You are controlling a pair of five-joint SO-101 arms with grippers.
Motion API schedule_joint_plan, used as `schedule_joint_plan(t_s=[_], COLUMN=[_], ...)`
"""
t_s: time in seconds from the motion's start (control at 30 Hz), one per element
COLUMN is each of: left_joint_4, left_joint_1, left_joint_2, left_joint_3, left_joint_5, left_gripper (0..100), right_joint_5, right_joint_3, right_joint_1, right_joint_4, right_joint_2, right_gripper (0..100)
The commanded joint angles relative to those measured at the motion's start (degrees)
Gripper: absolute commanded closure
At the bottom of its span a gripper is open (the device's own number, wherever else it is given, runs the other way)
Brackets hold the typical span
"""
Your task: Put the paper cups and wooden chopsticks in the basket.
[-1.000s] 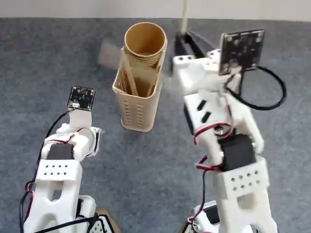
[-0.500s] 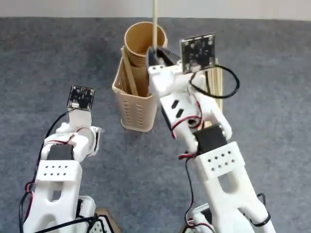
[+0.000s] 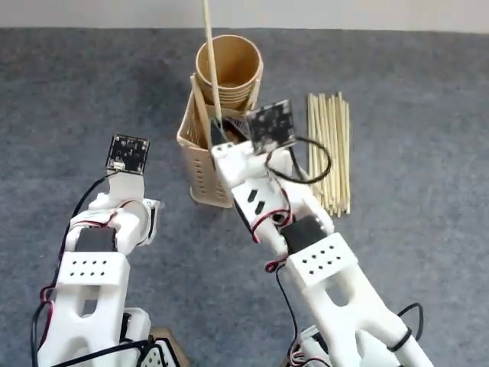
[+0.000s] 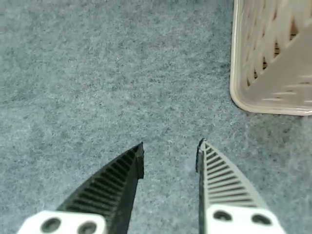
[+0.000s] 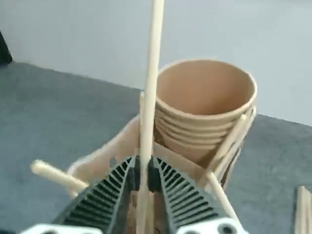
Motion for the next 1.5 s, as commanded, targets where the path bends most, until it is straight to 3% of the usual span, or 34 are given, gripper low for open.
schedule_joint_plan(t_s=[0.0,0.37,0.43,0.57,0.67,0.83,1.13,1.3,1.47], left_joint_4=[-0.70,-0.70,-0.70,-0.79,-0.79,-0.70,-0.79,-0.79,-0.79], left_joint_1=[0.66,0.66,0.66,0.57,0.57,0.48,0.40,0.40,0.40], left_joint_2=[-1.10,-1.10,-1.10,-1.10,-1.10,-1.10,-1.10,-1.10,-1.10], left_joint_3=[-0.22,-0.22,-0.22,-0.22,-0.22,-0.22,-0.22,-0.22,-0.22], left_joint_5=[0.35,0.35,0.35,0.35,0.35,0.35,0.35,0.35,0.35], left_gripper=[80,80,80,80,80,80,80,80,80], right_joint_5=[5.36,5.80,5.80,5.89,10.11,16.53,17.14,17.14,17.14], right_joint_3=[2.07,-4.00,-9.19,-26.95,-35.47,-29.76,-15.87,-9.01,-6.55], right_joint_1=[-0.31,4.79,8.22,14.73,17.54,19.21,13.67,14.11,19.21], right_joint_4=[-1.98,0.40,9.36,37.49,46.37,46.64,44.09,32.84,25.01], right_joint_2=[-0.22,-0.92,-1.19,-2.15,-1.98,2.95,6.46,6.64,7.08], right_gripper=[89.6,87.2,87.2,87.2,87.2,87.2,87.2,87.2,87.2])
